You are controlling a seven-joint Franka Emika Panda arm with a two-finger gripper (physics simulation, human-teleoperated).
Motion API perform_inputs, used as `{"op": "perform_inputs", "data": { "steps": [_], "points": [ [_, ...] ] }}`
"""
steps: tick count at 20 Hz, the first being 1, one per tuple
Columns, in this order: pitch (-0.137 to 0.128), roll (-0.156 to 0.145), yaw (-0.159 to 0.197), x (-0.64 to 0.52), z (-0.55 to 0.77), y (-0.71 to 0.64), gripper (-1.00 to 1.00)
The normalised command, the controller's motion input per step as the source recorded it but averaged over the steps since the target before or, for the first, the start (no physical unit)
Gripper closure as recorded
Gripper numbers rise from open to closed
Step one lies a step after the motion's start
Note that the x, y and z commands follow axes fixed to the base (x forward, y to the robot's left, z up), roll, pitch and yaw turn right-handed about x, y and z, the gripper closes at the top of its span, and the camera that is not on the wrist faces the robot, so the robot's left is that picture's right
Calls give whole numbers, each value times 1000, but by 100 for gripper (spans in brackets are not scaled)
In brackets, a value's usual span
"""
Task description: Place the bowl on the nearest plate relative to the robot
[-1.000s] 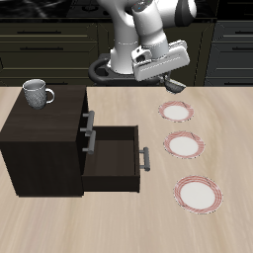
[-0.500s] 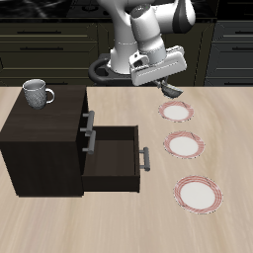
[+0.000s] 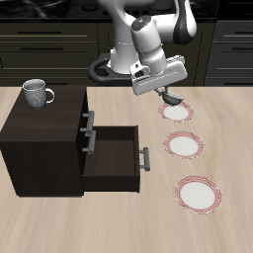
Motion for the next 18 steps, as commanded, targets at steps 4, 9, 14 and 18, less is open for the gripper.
{"op": "perform_inputs", "data": {
  "steps": [4, 9, 14, 18],
  "points": [
    [50, 2, 3, 73, -210, -25, 100],
    [47, 55, 36, 61, -163, 127, 100],
    [67, 33, 22, 110, -247, 55, 100],
    [39, 14, -2, 17, -96, -37, 100]
  ]
}}
